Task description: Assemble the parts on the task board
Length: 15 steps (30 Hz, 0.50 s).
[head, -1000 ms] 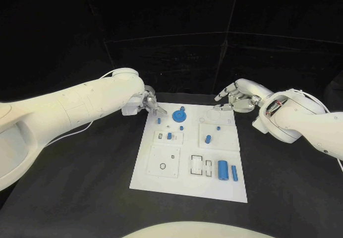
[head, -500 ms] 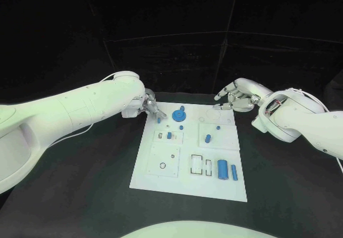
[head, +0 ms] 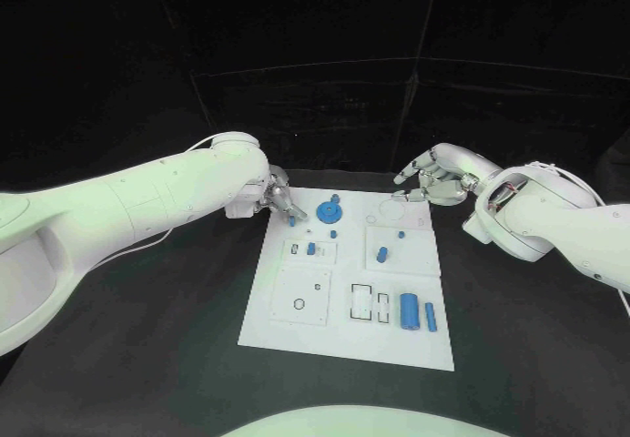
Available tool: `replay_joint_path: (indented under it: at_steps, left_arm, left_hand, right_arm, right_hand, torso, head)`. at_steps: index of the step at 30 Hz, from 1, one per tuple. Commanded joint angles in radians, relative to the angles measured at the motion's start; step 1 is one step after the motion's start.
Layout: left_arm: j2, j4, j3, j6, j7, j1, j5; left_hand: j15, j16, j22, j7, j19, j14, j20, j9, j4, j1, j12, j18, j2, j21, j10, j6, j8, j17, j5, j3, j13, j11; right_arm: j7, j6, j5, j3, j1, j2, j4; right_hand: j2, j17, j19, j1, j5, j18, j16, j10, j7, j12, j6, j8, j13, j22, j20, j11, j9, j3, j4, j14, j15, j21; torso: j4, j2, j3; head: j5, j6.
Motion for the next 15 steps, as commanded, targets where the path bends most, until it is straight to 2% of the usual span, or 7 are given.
replay_joint_path:
  at_steps: [1, 4, 12, 15]
  left_arm:
    - [-0.002, 0.006, 0.000, 0.012, 0.011, 0.001, -0.007]
    - [-0.005, 0.013, 0.000, 0.012, 0.010, 0.000, -0.007]
    - [-0.008, 0.026, 0.000, 0.010, 0.006, 0.000, -0.007]
    - [-0.010, 0.028, 0.000, 0.005, 0.004, -0.001, -0.007]
  left_hand:
    - [0.006, 0.003, 0.002, 0.000, 0.000, 0.106, 0.001, -0.001, -0.004, 0.016, 0.005, 0.004, 0.003, 0.001, -0.001, 0.007, -0.005, 0.263, -0.001, -0.006, 0.001, 0.001]
    - [0.006, 0.003, 0.002, -0.001, 0.000, 0.106, 0.001, -0.002, -0.013, 0.035, 0.007, 0.004, 0.016, 0.000, 0.000, 0.008, -0.005, 0.263, 0.000, -0.007, 0.002, 0.001]
    - [0.005, 0.003, 0.003, -0.002, 0.001, 0.106, 0.000, -0.004, -0.032, 0.064, 0.008, 0.004, 0.032, -0.001, 0.000, 0.010, -0.005, 0.263, 0.000, -0.008, 0.000, 0.000]
    - [0.004, 0.003, 0.003, -0.002, 0.000, 0.106, 0.000, -0.004, -0.049, 0.089, 0.008, 0.004, 0.048, -0.002, 0.000, 0.011, -0.005, 0.263, -0.001, 0.001, -0.002, -0.001]
  right_arm:
    - [-0.002, -0.006, -0.002, 0.001, 0.002, 0.001, 0.000]
    - [-0.005, -0.004, -0.002, 0.001, 0.002, 0.001, 0.001]
    - [-0.009, -0.003, -0.002, 0.001, 0.002, 0.002, -0.001]
    - [-0.010, -0.003, -0.002, 0.001, 0.002, 0.002, -0.001]
  right_hand:
    - [0.008, 0.051, -0.008, -0.001, 0.002, 0.013, -0.005, -0.005, -0.003, -0.004, -0.002, 0.004, -0.001, -0.001, 0.002, 0.000, -0.001, -0.007, -0.001, 0.056, -0.004, -0.004]
    - [0.009, 0.051, -0.008, -0.001, 0.002, 0.013, -0.006, -0.005, -0.003, -0.004, -0.002, 0.004, -0.001, -0.001, 0.002, 0.000, -0.001, -0.007, -0.001, 0.056, -0.004, -0.004]
    - [0.009, 0.050, -0.009, -0.001, 0.002, 0.013, -0.007, -0.005, -0.003, -0.004, -0.002, 0.004, -0.001, -0.004, 0.002, 0.000, -0.002, -0.007, -0.001, 0.056, -0.004, -0.005]
    - [0.009, 0.049, -0.009, 0.000, 0.003, 0.013, -0.007, -0.006, -0.002, -0.005, -0.002, 0.004, -0.002, -0.004, 0.002, 0.000, -0.002, -0.008, -0.001, 0.056, -0.004, -0.005]
  torso:
    - [-0.0001, 0.000, -0.0003]
    - [-0.0001, 0.000, 0.0003]
    - [-0.0005, 0.000, -0.0004]
    - [-0.0006, 0.000, -0.0004]
  head:
    - [0.000, -0.001]
    - [0.001, 0.001]
    - [0.000, -0.001]
    - [-0.001, -0.001]
